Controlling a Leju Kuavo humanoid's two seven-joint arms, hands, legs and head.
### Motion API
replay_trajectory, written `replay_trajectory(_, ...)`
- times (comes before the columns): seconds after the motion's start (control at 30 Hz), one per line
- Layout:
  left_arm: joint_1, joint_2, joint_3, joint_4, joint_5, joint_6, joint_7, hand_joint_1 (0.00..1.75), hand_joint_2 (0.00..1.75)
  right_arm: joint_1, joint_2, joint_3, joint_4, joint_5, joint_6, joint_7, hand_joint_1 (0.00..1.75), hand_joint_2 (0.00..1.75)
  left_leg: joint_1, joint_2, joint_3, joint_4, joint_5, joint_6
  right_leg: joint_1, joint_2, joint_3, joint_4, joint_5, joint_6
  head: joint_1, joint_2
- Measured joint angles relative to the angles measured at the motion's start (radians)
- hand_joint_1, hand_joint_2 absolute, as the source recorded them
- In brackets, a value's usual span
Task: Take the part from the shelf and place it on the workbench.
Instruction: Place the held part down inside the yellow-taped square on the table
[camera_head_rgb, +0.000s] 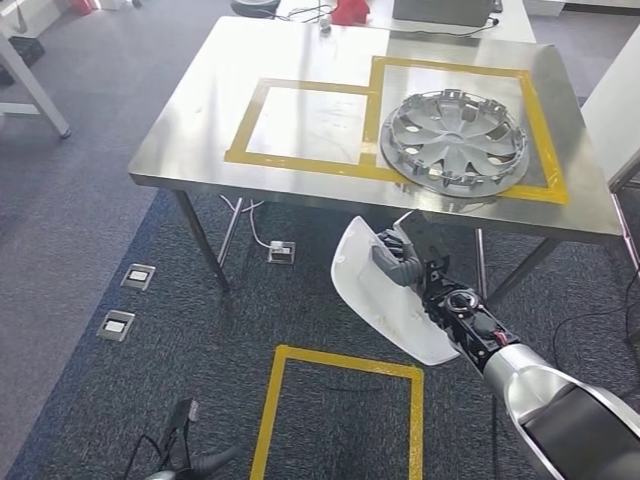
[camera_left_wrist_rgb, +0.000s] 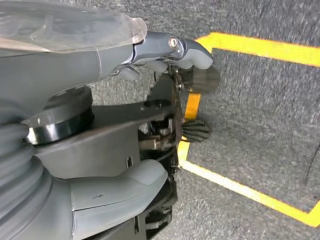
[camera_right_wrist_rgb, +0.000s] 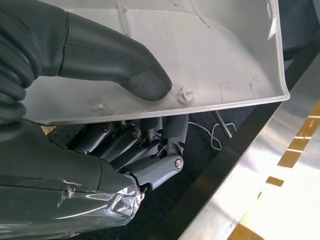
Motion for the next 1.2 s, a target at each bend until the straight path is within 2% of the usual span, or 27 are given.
replay_trajectory(0.07,0.0,0.0,0.0,0.0,0.001,0.001,-0.001,0.0,1.75,0.0,0.0,0.0,0.0,0.0,0.0,0.0,1.75,1.75,-0.002,-0.003,0.001,0.0,-0.001,0.001,0.0,0.0,0.004,-0.004,0.002,-0.016,0.0,0.0)
replay_trajectory(0.17,0.0,-0.001,-0.001,0.0,0.001,0.001,-0.002,0.0,1.75,-0.001,0.0,0.0,0.0,0.0,0.0,0.0,1.75,1.75,-0.004,-0.008,0.002,0.0,-0.003,0.008,0.0,-0.004,0.011,-0.013,0.003,-0.016,0.0,0.0)
replay_trajectory(0.27,0.002,0.0,-0.002,0.0,0.002,0.001,-0.002,0.0,1.75,-0.001,0.0,0.0,0.0,0.0,-0.001,0.0,1.75,1.75,-0.006,-0.008,0.002,0.0,-0.004,0.014,-0.001,-0.006,0.014,-0.019,0.007,-0.009,0.0,0.0)
replay_trajectory(0.43,0.002,0.001,-0.005,0.0,0.002,0.001,-0.002,0.0,1.75,-0.001,0.0,0.0,0.0,0.0,-0.001,0.0,1.75,1.75,-0.007,-0.008,0.002,0.002,-0.005,0.015,-0.003,-0.006,0.015,-0.023,0.008,0.024,0.0,0.0)
replay_trajectory(0.53,0.002,0.002,-0.006,0.0,0.004,0.001,-0.002,0.0,1.75,-0.001,0.0,0.0,0.0,0.0,-0.001,0.0,1.75,1.75,-0.007,-0.008,0.002,0.001,-0.005,0.015,-0.003,-0.006,0.015,-0.023,0.007,0.033,0.0,0.0)
replay_trajectory(1.2,0.001,0.003,-0.016,0.0,-0.011,0.002,0.003,0.0,1.75,0.001,0.0,0.0,0.0,0.0,-0.007,0.0,1.75,1.75,-0.004,-0.005,0.009,-0.006,-0.003,0.013,0.001,-0.004,0.014,-0.02,0.006,0.033,0.0,0.0)
